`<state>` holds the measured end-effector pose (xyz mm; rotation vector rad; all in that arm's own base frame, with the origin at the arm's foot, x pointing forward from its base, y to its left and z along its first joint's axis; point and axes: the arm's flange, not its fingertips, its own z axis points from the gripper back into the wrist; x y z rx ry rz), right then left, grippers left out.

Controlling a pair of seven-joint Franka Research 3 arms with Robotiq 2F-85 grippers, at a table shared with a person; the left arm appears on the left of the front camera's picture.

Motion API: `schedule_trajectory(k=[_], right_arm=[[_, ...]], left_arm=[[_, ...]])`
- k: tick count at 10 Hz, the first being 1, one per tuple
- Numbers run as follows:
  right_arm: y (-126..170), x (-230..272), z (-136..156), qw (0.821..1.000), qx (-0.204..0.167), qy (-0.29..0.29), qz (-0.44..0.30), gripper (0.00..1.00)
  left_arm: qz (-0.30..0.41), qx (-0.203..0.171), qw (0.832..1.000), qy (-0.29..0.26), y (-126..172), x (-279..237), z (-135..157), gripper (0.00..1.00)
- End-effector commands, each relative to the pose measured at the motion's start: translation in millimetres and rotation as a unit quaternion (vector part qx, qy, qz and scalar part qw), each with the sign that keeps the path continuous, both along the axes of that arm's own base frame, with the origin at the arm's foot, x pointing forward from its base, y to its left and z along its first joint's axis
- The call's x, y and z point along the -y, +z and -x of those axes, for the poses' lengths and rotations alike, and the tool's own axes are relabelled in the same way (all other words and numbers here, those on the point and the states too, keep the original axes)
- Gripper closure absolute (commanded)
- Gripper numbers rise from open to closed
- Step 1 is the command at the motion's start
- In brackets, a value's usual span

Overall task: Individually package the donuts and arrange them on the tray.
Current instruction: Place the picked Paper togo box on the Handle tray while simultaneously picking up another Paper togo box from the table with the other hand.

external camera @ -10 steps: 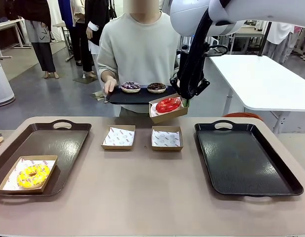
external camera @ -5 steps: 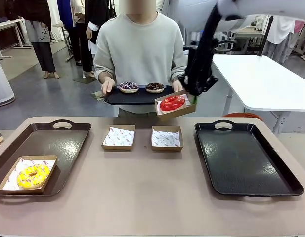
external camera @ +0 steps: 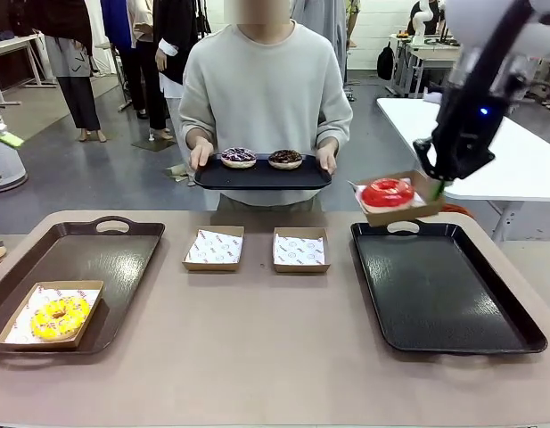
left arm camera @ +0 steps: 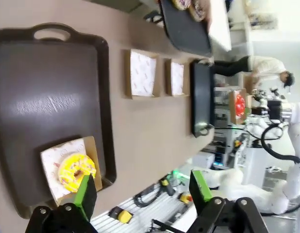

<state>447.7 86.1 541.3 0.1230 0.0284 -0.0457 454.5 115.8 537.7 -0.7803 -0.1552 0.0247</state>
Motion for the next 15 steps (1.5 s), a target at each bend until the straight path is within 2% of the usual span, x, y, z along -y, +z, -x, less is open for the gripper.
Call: schedule_trajectory(k=[1,4,7,12,13,15], right_arm=[[-26.5,13.6,25.0,1.0,0.019,0.002,-0.008,0.99],[-62.2,41.0,45.6,0.999,0.015,-0.027,-0.024,0.99],[-89.8,55.9,47.2,1.0,-0.007,-0.016,0.017,0.99],[-109.1,73.7,36.3,0.997,-0.053,-0.017,0.045,0.99],[-106.8,65.4,42.9,0.998,-0.037,-0.02,0.041,0.99],[-106.8,65.4,42.9,0.998,-0.037,-0.02,0.041,0.99]], left_arm=[[-0.078,-0.007,0.997,-0.013,5.0,36.6,-13.4,0.0],[-0.162,-0.008,0.986,-0.02,-0.6,108.6,-46.2,0.0],[-0.241,-0.007,0.97,-0.042,-28.7,177.3,-60.6,0.0],[-0.319,0.021,0.946,-0.054,-93.7,254.4,-66.2,0.0],[-0.33,0.031,0.942,-0.058,-101.5,266.4,-64.1,0.0],[-0.352,0.045,0.932,-0.072,-121.5,292.2,-60.6,0.0]])
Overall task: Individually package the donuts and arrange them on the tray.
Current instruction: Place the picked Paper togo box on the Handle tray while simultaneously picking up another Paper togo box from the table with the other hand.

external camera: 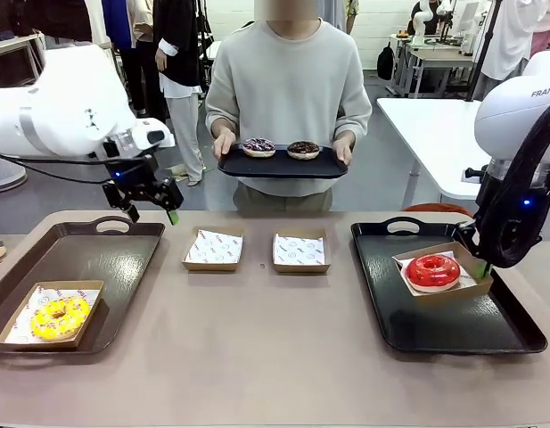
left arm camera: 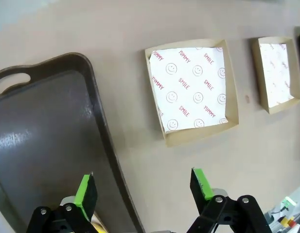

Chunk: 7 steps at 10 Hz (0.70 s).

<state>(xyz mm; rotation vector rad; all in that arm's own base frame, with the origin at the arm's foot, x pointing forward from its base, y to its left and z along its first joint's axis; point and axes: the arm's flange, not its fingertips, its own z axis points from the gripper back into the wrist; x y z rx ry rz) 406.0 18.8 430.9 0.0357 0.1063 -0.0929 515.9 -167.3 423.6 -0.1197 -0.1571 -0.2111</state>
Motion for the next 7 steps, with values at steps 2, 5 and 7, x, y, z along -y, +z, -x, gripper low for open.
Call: schedule_trajectory(k=[2,5,7], right_arm=[[3.5,-2.0,1.2,1.0,0.005,0.0,-0.002,0.99],[3.5,-2.0,1.2,1.0,0.005,0.0,-0.002,0.99],[3.5,-2.0,1.2,1.0,0.005,0.0,-0.002,0.99]], left_arm=[[-0.04,0.013,0.999,-0.01,-27.1,32.2,7.8,0.0],[-0.044,0.017,0.999,-0.02,-46.2,56.6,10.2,0.0],[-0.035,0.0,0.999,-0.035,-43.4,52.7,13.8,0.0]])
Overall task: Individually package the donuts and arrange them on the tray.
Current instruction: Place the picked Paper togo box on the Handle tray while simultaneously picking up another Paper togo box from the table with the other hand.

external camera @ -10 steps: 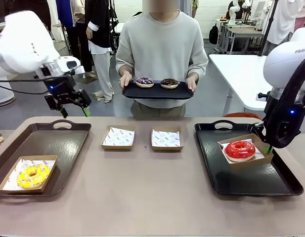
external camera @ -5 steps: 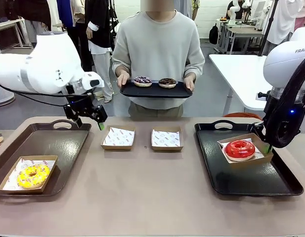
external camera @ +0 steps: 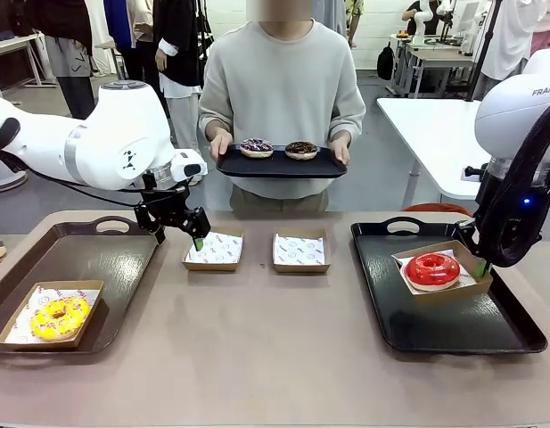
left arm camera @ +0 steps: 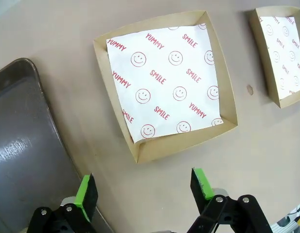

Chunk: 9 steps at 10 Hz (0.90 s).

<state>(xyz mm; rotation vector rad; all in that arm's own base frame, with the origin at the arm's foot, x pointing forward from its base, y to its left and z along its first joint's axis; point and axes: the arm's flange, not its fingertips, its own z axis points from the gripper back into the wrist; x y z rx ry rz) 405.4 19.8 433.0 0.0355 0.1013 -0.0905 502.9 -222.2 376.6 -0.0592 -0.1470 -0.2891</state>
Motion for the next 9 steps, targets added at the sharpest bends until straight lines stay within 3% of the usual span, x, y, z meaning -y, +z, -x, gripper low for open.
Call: schedule_trajectory(k=[1,8,9], right_arm=[[1.5,-1.0,0.6,1.0,0.002,-0.001,-0.002,0.99],[0.0,0.0,0.0,1.0,0.0,0.0,0.0,0.99],[-9.4,-3.3,0.5,1.0,0.0,0.028,0.009,0.99]], left_arm=[[-0.002,-0.001,1.0,0.001,3.6,-2.3,0.8,0.0],[-0.002,-0.001,1.0,0.001,3.6,-2.3,0.8,0.0],[0.0,0.0,1.0,0.001,0.5,-1.0,-0.3,0.0]])
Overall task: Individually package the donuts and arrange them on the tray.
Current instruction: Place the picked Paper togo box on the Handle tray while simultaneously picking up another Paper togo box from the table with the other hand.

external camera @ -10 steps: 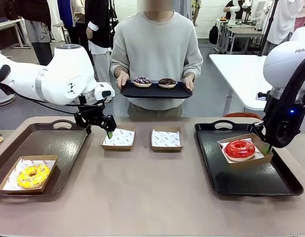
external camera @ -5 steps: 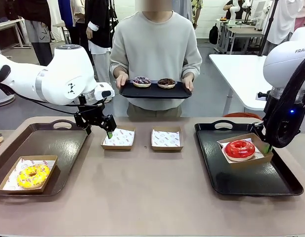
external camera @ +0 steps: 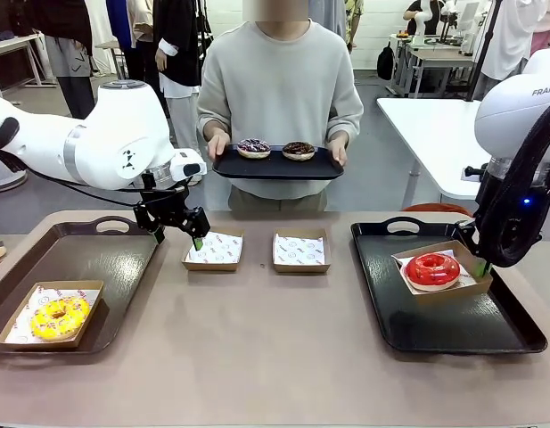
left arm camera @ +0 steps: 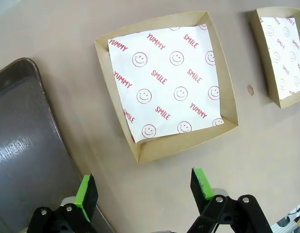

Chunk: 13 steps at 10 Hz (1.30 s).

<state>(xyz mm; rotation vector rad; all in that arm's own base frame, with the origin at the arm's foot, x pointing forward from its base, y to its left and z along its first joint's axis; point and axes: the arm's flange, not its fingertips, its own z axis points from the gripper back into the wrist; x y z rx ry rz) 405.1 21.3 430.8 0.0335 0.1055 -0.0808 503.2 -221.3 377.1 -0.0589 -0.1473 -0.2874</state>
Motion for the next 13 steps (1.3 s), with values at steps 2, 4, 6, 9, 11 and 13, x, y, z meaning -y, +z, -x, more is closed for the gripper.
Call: schedule_trajectory(k=[2,4,6,9,11,13], right_arm=[[-19.9,-1.1,1.1,1.0,0.011,0.029,-0.003,0.99],[-29.4,2.7,1.1,0.999,0.035,0.029,-0.008,0.99],[-41.2,7.0,1.7,0.999,0.042,0.024,-0.004,0.99],[-57.2,14.9,6.9,0.999,0.039,0.006,-0.017,0.99],[-64.3,19.8,12.7,0.999,0.038,-0.013,-0.024,0.99],[-69.5,22.9,17.5,0.999,0.035,-0.028,-0.03,0.99]], left_arm=[[-0.011,0.01,1.0,0.007,5.5,7.6,-3.1,0.0],[-0.013,0.016,1.0,0.012,9.0,15.3,-8.6,0.0],[-0.018,0.007,1.0,0.024,5.8,18.1,-18.1,0.0],[-0.029,-0.001,0.999,0.031,-0.5,22.0,-27.9,0.0],[-0.031,-0.005,0.999,0.035,-3.0,21.3,-32.5,0.0],[-0.038,-0.009,0.998,0.04,-7.4,21.4,-37.6,0.0]])
